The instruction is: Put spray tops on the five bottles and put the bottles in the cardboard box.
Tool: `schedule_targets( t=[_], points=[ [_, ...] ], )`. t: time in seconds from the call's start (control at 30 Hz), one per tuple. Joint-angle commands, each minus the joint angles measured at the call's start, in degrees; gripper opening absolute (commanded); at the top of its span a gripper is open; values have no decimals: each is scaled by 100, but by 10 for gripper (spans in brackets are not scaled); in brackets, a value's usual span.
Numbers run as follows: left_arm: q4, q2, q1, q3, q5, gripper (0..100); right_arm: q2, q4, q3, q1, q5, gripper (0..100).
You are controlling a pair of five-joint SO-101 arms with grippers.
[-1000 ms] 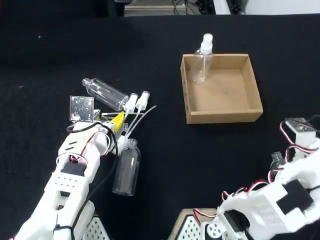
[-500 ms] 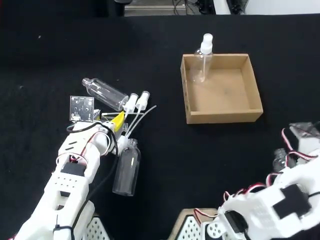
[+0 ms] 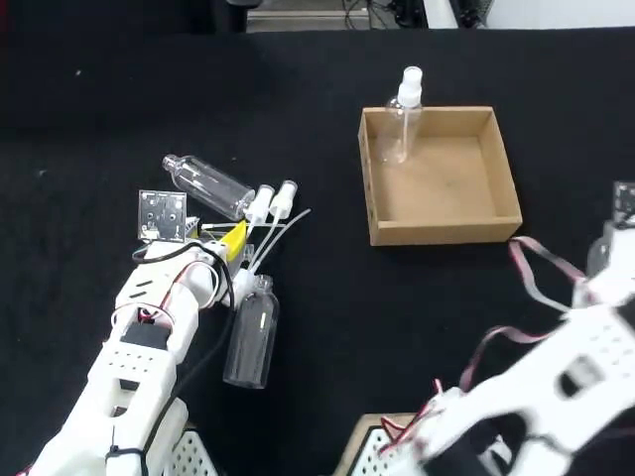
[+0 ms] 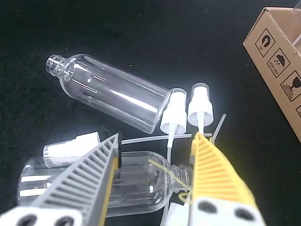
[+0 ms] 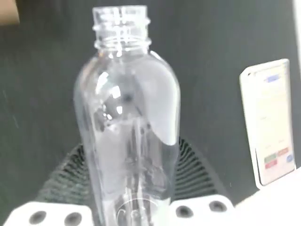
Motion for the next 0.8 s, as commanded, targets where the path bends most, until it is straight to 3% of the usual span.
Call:
schedule_targets(
  t=[0.0,0.37,0.53,0.63,0.77],
  points=[
    [-149,-132,-4,-163,9,242,-1657,-308,470,-862,-1029,11],
    [-149,-132,-66,-198,9,242,-4919,-352,1297,-4316,-3473,11],
    [-105,-132,-66,-207,9,242,-5481,-967,2211,-6084,-3640,13],
    [0,-79,-215,-356,53,242,-5534,-1705,3266,-6488,-3692,11],
    [1037,-26,-760,-1138,431,242,-5543,-2611,4224,-6620,-3692,11]
  ],
)
